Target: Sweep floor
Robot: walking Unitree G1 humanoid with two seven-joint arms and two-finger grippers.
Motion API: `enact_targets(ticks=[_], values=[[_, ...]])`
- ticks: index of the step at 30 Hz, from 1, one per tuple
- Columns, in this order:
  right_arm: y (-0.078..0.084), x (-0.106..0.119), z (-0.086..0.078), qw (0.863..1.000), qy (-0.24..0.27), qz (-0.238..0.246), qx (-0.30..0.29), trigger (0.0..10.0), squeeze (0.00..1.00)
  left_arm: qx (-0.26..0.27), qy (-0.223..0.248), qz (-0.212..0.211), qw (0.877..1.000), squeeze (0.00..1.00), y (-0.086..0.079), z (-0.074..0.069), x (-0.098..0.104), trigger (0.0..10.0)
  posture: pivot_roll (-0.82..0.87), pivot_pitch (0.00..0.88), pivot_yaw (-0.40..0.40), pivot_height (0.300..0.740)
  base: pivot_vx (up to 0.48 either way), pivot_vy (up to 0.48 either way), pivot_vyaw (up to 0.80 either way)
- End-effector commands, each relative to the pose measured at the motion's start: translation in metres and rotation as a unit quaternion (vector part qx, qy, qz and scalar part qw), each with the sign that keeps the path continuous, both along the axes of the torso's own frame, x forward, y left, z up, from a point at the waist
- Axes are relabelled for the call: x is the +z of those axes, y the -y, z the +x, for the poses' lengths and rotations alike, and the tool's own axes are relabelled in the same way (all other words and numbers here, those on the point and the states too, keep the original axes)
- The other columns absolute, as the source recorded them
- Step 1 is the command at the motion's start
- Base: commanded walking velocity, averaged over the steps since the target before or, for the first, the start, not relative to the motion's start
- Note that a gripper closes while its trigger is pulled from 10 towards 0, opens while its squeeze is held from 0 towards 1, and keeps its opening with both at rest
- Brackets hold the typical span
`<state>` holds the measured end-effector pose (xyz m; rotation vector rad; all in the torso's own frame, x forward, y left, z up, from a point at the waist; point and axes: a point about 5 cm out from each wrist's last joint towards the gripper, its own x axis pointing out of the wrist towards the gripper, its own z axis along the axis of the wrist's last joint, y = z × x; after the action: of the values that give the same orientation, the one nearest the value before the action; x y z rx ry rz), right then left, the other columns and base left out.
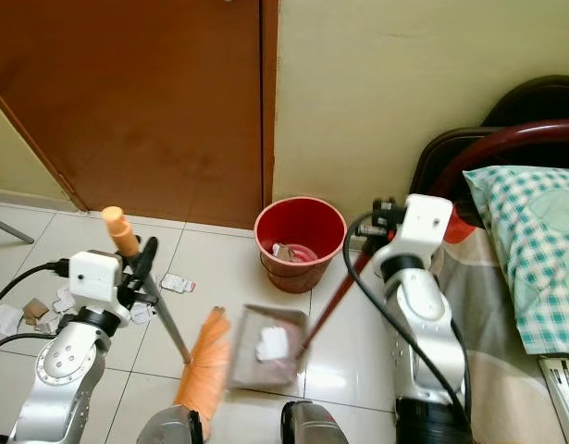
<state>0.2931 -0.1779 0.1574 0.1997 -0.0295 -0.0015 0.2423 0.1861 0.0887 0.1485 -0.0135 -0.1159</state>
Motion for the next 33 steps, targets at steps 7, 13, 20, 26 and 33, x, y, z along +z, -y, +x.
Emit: enact_targets(ticks=[7,13,20,26,33], values=[[-0.001,0.036,0.008,0.999,0.037,0.035,0.009,10.0,0.00,0.020,-0.019,0.042,0.999,0.00,-0.009,-0.002,-0.009,10.0,-0.04,0.084,-0.020,0.740,0.000,0.000,0.00],[-0.008,0.064,0.017,0.995,0.071,0.065,0.033,10.0,0.00,0.021,-0.020,0.038,0.999,0.00,-0.005,-0.001,-0.011,10.0,-0.04,0.086,-0.021,0.740,0.000,0.000,0.00],[-0.003,0.108,0.034,0.988,0.131,0.076,0.037,10.0,0.00,0.015,-0.015,0.036,0.999,0.00,-0.002,0.002,-0.010,10.0,-0.04,0.083,-0.019,0.740,0.000,0.000,0.00],[0.005,0.138,0.041,0.982,0.179,0.054,0.034,10.0,0.00,0.015,-0.015,0.034,0.999,0.00,-0.001,0.002,-0.011,10.0,-0.04,0.083,-0.020,0.740,0.000,0.000,0.00],[0.014,0.165,0.040,0.964,0.256,-0.073,0.001,10.0,0.00,0.011,-0.015,0.031,0.999,0.00,0.002,0.002,-0.011,10.0,-0.04,0.086,-0.020,0.740,0.000,0.000,0.00]])
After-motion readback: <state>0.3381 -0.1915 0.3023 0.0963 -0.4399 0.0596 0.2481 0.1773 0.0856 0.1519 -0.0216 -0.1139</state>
